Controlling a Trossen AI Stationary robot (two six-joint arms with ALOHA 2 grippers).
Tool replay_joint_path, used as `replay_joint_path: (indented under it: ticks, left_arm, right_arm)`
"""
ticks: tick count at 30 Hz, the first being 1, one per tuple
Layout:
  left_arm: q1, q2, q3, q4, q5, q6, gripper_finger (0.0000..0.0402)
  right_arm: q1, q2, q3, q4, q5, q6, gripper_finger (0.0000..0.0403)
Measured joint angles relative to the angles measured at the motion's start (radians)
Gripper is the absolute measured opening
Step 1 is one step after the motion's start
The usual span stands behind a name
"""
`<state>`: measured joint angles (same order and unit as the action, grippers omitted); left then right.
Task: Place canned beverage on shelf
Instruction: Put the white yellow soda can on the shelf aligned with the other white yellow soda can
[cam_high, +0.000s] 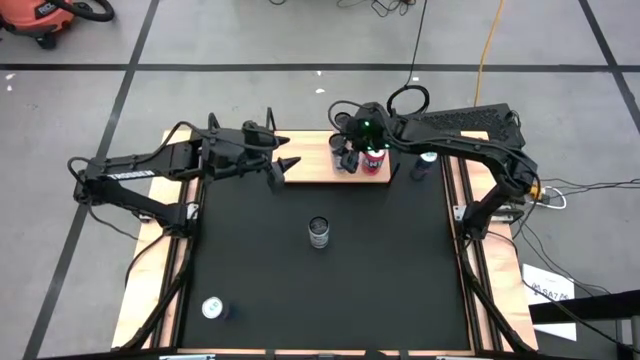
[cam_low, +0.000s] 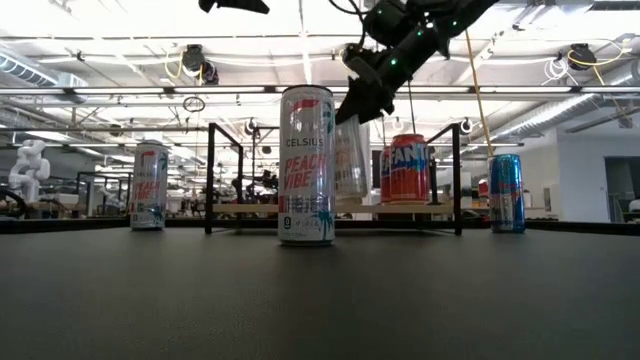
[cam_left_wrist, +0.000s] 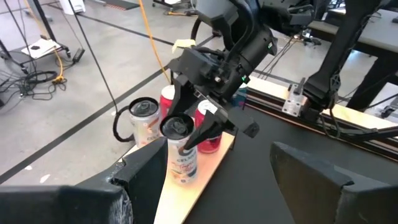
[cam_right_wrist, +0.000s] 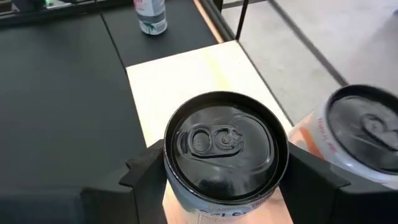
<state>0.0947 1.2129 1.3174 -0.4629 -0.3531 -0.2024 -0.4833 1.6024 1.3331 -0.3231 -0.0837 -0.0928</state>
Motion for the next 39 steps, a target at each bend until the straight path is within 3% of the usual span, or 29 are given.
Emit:
replay_joint_path:
  ticks: [5, 13, 25, 39]
  left_arm:
    - [0.013, 0.000, 0.000, -0.003, 0.000, 0.000, 0.0279]
    - [0.023, 0.000, 0.000, -0.036, 0.000, 0.000, 0.0279]
    - [0.081, 0.000, 0.000, -0.040, 0.006, 0.006, 0.0279]
    - [0.090, -0.001, 0.000, -0.023, 0.048, 0.005, 0.0279]
  right_arm:
    - [-0.009, 0.017, -0.003, 0.008, -0.025, -0.012, 0.0240]
    - [-0.009, -0.040, -0.165, 0.188, -0.025, -0.017, 0.0240]
    - [-0.022, -0.058, -0.171, 0.171, -0.026, -0.051, 0.0242]
    - [-0.021, -0.057, -0.126, 0.140, -0.023, -0.027, 0.0328]
